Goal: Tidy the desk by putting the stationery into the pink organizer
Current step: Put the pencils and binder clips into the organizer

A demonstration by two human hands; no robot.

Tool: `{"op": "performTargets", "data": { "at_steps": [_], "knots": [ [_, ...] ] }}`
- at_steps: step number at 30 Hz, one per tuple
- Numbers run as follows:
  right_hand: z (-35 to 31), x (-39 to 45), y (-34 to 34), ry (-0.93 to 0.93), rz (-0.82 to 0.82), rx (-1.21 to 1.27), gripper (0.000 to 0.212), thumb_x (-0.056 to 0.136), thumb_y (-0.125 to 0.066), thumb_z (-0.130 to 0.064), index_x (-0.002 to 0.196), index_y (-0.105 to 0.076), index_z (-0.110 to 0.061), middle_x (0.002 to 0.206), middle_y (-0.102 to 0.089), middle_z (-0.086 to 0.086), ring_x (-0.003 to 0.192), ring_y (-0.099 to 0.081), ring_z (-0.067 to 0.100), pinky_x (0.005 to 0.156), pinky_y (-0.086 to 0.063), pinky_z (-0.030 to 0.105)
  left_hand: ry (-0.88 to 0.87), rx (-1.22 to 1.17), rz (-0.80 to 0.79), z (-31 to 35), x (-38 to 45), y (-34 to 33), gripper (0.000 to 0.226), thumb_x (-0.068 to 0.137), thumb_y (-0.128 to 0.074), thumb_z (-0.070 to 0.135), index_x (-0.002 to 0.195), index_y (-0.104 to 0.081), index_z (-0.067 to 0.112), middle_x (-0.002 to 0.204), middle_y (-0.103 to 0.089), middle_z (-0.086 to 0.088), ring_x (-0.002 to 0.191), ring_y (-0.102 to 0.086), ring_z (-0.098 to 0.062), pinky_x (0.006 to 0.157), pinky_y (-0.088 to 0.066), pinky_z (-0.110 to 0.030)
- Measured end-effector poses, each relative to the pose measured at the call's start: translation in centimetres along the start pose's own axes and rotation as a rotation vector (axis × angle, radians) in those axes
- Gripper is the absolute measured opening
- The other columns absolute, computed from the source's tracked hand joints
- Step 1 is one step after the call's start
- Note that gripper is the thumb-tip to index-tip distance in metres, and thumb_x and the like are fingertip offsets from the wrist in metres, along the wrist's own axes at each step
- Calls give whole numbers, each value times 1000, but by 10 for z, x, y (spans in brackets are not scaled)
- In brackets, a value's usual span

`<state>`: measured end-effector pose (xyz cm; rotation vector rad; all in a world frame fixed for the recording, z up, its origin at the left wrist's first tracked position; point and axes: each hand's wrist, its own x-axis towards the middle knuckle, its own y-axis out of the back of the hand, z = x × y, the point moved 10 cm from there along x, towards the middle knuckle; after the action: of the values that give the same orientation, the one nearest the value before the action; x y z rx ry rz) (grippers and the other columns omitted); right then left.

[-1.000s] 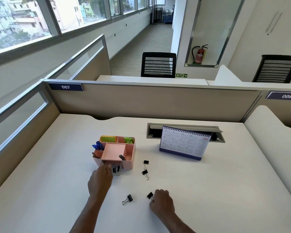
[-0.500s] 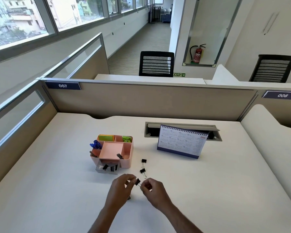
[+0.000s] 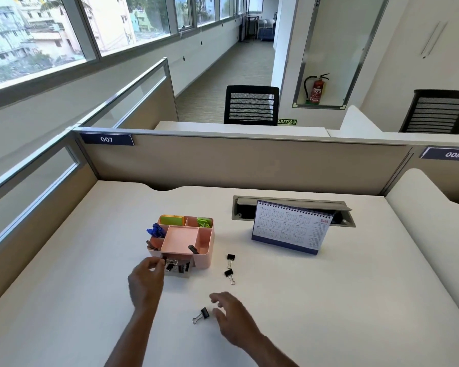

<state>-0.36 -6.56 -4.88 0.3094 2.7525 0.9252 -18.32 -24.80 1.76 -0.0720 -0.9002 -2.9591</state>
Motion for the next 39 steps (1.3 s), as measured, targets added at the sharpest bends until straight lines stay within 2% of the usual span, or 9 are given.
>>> {"op": "performTargets", "data": {
  "at_steps": [6,10,12,18,24,30,34,36,39],
  "knots": [
    [-7,-1,-53,148,-254,-389,61,92,-49,-9,149,-31,-16,160,-25,2,144,-27,21,116,-30,36,55,199,-55,0,14,-15,13,90,-66,18,90,-78,15,88,-77,-7,71,-61,-21,60,-42,-27],
    [-13,-2,-68,253,-306,-560,62,85,-54,1,143,-34,-8,157,-24,8,141,-29,27,103,-38,44,37,313,-81,4,11,-24,16,91,-63,16,82,-77,17,75,-72,-3,58,-58,-16,49,-37,-22],
    [-12,-3,-71,246,-313,-592,60,86,-52,2,142,-34,-9,158,-22,8,143,-25,28,105,-35,45,25,377,-92,4,9,-27,21,92,-60,15,75,-73,17,66,-65,1,52,-54,-11,45,-35,-20],
    [-7,-4,-67,201,-287,-634,58,81,-53,9,134,-46,-14,136,-39,14,121,-40,36,93,-43,48,-9,459,-129,4,8,-32,17,92,-59,17,81,-72,19,75,-68,2,59,-59,-15,48,-42,-22],
    [5,-7,-58,134,-248,-642,40,86,-52,4,123,-49,-9,128,-42,15,115,-44,36,87,-47,49,-30,360,-83,12,-7,-24,11,93,-64,12,102,-70,16,100,-69,-5,75,-59,-19,54,-41,-25],
    [0,-5,-30,64,-56,-402,30,90,-46,-12,119,-48,-19,124,-45,2,114,-44,22,83,-48,39,-94,131,-208,8,-53,-34,8,90,-71,21,86,-65,24,84,-67,6,75,-64,-15,62,-54,-34],
    [-17,5,4,78,143,-240,26,93,-53,-19,119,-49,-21,121,-49,-5,112,-47,14,87,-48,31,-126,40,-410,2,-80,-61,10,89,-74,34,83,-70,27,79,-70,11,76,-66,-7,67,-53,-26],
    [-27,9,17,108,206,-201,26,93,-57,-18,117,-49,-21,118,-51,-5,109,-49,12,86,-48,29,-114,2,-440,0,-84,-67,10,89,-74,30,81,-71,27,76,-72,10,74,-67,-5,64,-52,-23],
    [-37,14,29,159,241,-162,25,91,-61,-16,113,-50,-21,114,-53,-5,105,-51,11,84,-49,25,-47,-93,-429,-1,-81,-71,12,91,-72,22,80,-69,20,69,-73,2,55,-63,-5,49,-50,-21]
  ]
}}
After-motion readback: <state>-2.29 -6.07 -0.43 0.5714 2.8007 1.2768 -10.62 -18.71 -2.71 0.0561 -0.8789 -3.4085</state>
